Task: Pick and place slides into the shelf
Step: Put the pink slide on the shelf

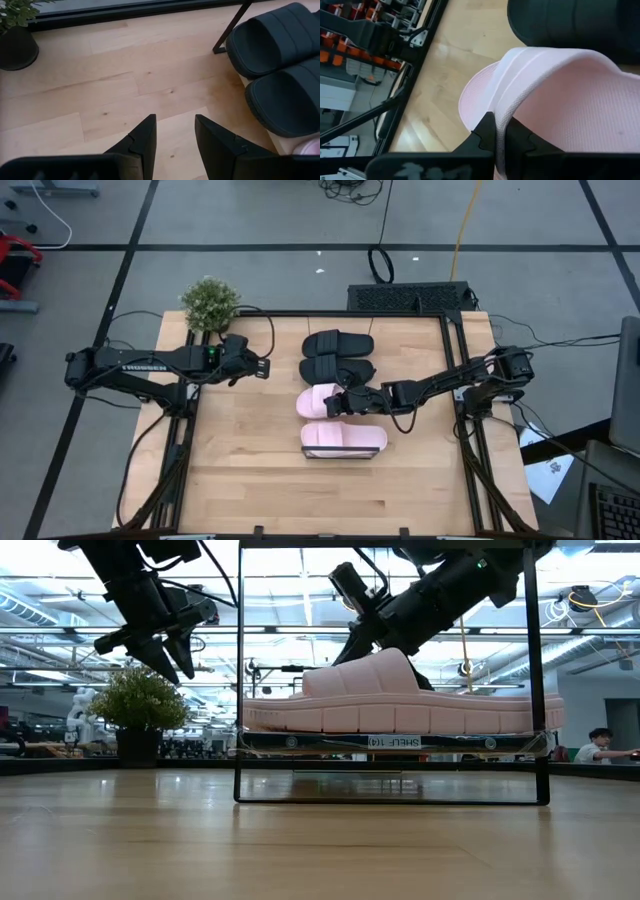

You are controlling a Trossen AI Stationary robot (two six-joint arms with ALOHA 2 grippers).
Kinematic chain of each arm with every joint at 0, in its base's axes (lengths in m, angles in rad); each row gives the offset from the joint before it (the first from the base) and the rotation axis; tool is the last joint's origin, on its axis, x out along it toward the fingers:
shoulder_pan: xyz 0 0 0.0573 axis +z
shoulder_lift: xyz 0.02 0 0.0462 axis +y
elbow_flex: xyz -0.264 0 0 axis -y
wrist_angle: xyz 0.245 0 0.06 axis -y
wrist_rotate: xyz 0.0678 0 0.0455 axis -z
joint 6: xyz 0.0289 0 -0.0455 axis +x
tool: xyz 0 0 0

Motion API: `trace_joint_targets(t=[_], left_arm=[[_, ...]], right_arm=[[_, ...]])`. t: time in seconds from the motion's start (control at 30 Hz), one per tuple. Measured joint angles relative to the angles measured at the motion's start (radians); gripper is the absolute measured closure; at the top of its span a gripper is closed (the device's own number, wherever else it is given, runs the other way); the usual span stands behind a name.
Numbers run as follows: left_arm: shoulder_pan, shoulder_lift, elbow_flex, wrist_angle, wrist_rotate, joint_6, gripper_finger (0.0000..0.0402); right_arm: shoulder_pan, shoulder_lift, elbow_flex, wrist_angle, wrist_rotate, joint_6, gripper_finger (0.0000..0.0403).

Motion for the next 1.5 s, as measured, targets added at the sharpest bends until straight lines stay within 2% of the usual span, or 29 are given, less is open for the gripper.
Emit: trace_joint_targets(t=[0.67, 1.5], left_arm=[[0.001, 0.000, 0.000, 0.000, 0.000, 0.014, 0.0272], [0.001, 0.000, 0.000, 0.000, -0.008, 0.015, 0.0272]], right_arm=[[0.014, 0.000, 0.000, -0.036, 0.027, 0.055, 0.0402], [0.021, 0.006, 0.000, -0.055, -0.001, 0.116, 0.0403]])
